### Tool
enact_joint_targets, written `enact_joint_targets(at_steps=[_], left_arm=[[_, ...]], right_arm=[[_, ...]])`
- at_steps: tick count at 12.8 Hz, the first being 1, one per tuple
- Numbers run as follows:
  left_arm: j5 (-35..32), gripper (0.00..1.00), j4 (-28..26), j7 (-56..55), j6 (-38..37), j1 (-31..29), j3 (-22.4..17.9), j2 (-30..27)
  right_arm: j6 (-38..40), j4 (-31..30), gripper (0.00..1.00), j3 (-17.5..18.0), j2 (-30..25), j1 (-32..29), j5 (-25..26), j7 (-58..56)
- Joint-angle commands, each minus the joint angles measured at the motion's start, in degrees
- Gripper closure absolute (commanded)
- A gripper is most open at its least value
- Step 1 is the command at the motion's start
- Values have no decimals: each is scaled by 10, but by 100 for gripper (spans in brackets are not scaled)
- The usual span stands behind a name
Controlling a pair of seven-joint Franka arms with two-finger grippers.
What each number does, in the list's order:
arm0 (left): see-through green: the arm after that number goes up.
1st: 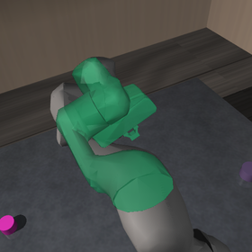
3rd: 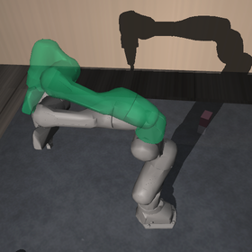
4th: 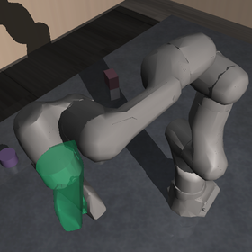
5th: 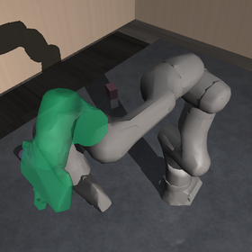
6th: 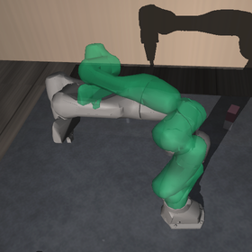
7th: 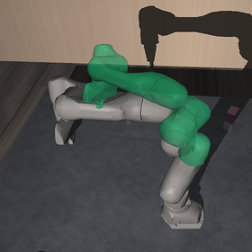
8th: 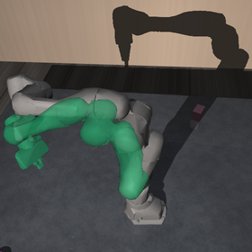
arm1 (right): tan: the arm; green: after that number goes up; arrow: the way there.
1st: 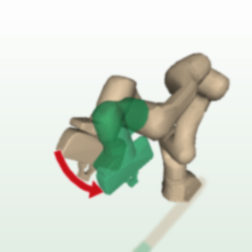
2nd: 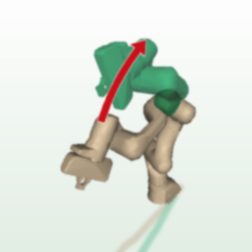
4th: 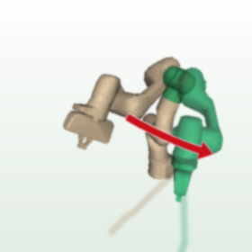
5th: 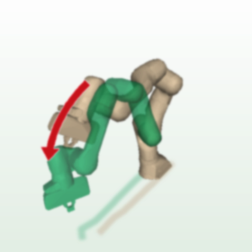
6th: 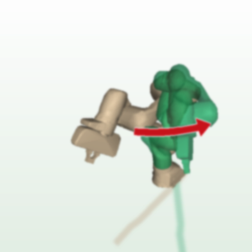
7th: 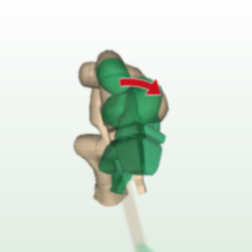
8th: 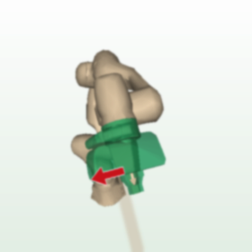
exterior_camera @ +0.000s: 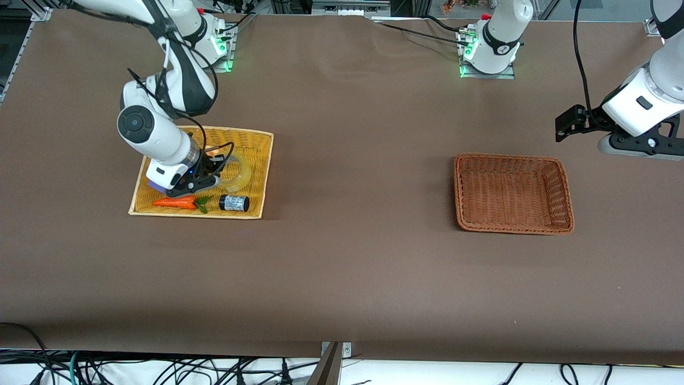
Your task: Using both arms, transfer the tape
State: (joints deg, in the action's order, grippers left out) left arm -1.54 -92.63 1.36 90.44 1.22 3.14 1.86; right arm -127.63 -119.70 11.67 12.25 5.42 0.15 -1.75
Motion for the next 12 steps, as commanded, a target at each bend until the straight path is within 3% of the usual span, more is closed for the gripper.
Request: enact_joint_targets(at_steps=[1,6,12], left_arm=[[-2,0,23,4,-15,-17,3,14],[-1,0,43,-1,-18,-29,6,17],[-1,0,47,-1,-17,-25,7,24]], right_arm=[[100,88,100,32,-9,4,-7,14],[79,131,100,41,32,121,-12,220],[35,324,100,41,237,299,17,515]])
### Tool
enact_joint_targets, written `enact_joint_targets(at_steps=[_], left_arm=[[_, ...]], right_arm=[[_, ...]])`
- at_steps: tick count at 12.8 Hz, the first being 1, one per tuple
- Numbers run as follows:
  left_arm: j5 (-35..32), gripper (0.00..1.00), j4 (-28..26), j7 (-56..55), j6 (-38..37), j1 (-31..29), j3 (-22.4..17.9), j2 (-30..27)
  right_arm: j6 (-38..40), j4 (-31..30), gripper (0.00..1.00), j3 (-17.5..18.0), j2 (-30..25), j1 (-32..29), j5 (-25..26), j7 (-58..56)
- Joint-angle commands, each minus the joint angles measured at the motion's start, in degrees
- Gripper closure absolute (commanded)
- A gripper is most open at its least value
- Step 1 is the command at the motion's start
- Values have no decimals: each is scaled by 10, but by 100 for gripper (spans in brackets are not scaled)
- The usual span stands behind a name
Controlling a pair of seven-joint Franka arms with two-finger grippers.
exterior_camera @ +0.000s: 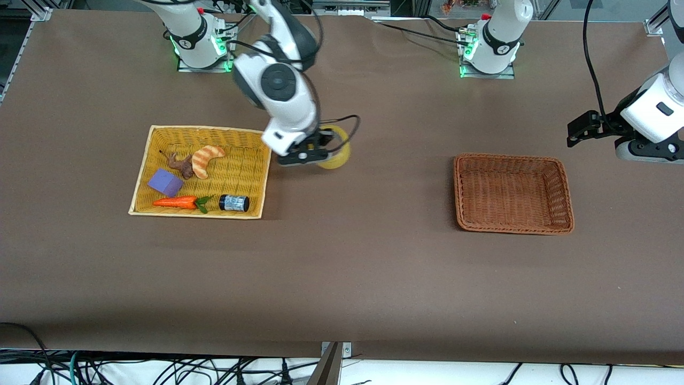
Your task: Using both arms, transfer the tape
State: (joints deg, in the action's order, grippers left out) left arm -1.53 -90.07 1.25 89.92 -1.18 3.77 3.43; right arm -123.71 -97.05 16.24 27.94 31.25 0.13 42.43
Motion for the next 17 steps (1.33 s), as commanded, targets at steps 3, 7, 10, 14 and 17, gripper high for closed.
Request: enact_joint_targets(at_steps=[3,7,10,14,17], left_arm=[[-1,0,21,1,-12,-3,1,7],[3,0,28,0,-11,-5,1,8],[14,0,26,8,-12,-11,-1,26],[25,0,60,2,-13,-5,6,59],[32,0,56,-1,-16,1,19,58]], right_arm=[[-32,191,100,-6,176,112,73,202],[-62,202,100,-7,219,142,101,247],[-63,200,92,-7,232,144,144,277],[-30,202,1,-3,167,95,118,258],[86,174,0,-3,52,13,49,120]])
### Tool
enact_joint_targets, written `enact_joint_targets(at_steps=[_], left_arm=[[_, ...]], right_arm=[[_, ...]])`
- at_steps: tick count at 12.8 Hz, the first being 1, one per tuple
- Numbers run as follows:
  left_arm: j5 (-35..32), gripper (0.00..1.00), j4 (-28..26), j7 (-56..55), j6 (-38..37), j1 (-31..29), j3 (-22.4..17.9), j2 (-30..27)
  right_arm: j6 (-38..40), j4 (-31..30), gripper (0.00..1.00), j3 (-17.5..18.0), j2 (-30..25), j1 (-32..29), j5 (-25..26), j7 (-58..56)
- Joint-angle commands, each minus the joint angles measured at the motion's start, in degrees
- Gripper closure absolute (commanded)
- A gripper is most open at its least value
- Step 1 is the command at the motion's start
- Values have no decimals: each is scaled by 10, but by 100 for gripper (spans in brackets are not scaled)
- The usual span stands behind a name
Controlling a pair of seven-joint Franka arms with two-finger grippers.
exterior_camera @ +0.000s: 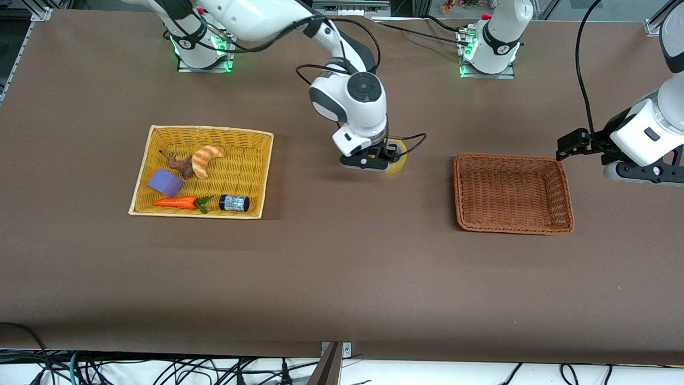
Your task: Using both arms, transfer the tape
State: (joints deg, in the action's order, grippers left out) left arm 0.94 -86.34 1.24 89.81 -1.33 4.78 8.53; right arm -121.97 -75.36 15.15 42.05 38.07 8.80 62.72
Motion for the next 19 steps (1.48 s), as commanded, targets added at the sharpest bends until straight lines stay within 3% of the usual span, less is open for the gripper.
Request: enact_joint_targets(at_steps=[1,3,5,8,11,14,17,19], left_arm=[[10,0,18,-2,-21,3,11,8],[14,0,8,-3,-24,14,23,7],[15,0,-14,-5,-24,18,52,8],[16,0,-51,-32,2,18,105,26],[44,0,-161,-33,144,18,161,32],[35,0,-318,-37,343,33,220,47],[-1,2,-342,-40,424,62,225,137],[-43,11,-343,-41,470,75,224,173]], right_arm=[[101,-74,0,8,-136,-100,-52,-162],[160,-123,0,8,-218,-190,-79,-330],[243,-131,0,5,-259,-254,-99,-448],[267,-187,0,-7,-335,-330,-100,-586],[269,-257,0,-63,-417,-331,-101,-672],[291,-262,0,-113,-435,-332,-100,-748],[287,-269,0,-115,-438,-331,-99,-749],[285,-273,0,-115,-439,-331,-98,-749]])
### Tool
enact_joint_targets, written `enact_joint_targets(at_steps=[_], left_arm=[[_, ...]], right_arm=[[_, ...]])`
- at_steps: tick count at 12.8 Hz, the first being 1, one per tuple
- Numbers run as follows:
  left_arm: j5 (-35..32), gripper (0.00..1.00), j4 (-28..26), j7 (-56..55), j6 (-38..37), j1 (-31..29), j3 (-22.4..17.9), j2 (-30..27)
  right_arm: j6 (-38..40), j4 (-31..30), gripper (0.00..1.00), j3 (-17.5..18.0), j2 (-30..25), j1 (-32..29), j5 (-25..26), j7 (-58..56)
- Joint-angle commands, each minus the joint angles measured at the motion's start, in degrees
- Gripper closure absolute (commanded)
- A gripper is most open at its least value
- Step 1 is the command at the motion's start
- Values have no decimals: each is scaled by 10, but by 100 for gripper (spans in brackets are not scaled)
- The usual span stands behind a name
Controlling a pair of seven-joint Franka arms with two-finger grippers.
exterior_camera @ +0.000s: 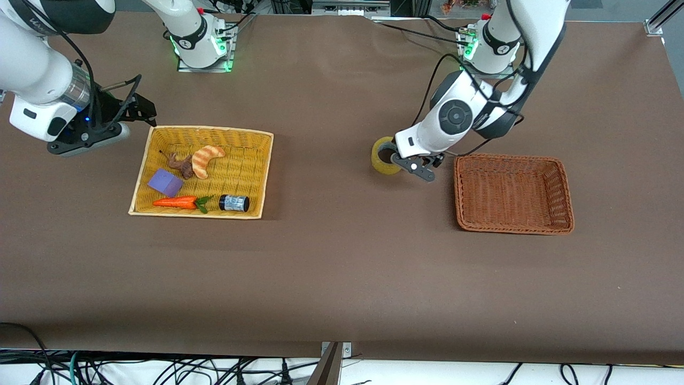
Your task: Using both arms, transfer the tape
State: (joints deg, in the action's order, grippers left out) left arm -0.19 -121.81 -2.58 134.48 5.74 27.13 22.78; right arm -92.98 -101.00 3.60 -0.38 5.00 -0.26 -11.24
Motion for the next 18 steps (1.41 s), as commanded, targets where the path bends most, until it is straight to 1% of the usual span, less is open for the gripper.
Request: enact_joint_targets(at_steps=[1,2,3,4,5,6,7,8,9,10,11,12,13,14,15,17,18], left_arm=[[-52,24,15,-2,25,5,1,40],[-66,41,17,-4,32,8,1,52],[-68,47,20,-4,38,11,0,60],[-68,57,21,-4,39,11,0,67],[-68,74,22,-4,39,12,0,69],[-68,95,23,-5,39,11,0,69],[-68,100,28,-5,33,9,0,64],[-68,100,31,-6,24,8,0,51],[-68,100,40,-11,-3,6,0,32],[-68,100,59,-13,-60,2,-1,7],[-68,100,95,-12,-136,-7,-3,-12],[-68,100,151,-12,-231,-23,-4,-17],[-85,100,202,-10,-318,-30,-5,-17],[-163,100,253,2,-378,-38,-10,-16],[-208,100,278,34,-413,-61,-9,-12],[-218,100,282,112,-411,-118,-9,-8],[-219,100,281,167,-397,-153,-9,11]], right_arm=[[-5,-17,0,0,-15,-1,-7,-9],[-6,-17,0,0,-14,-1,-6,-9],[-5,-17,0,0,-15,-1,-6,-9],[-6,-19,0,0,-15,-1,-5,-9],[-7,-20,0,0,-15,-1,-5,-9],[-7,-20,0,0,-15,-1,-4,-9],[-11,-23,0,0,-16,-1,-2,-9],[-15,-31,0,0,-20,-1,-2,-9],[-17,-33,0,0,-24,-1,-1,-10],[-18,-34,0,0,-25,-1,-1,-9],[-18,-36,0,0,-25,-1,-1,-9],[-18,-37,0,0,-25,-1,-1,-9],[-18,-38,0,0,-25,-1,-1,-9],[-18,-38,0,0,-25,-1,-1,-9],[-18,-38,0,0,-26,-1,0,-9],[-18,-39,0,0,-26,-1,0,-9],[-19,-43,0,0,-26,-1,0,-9]])
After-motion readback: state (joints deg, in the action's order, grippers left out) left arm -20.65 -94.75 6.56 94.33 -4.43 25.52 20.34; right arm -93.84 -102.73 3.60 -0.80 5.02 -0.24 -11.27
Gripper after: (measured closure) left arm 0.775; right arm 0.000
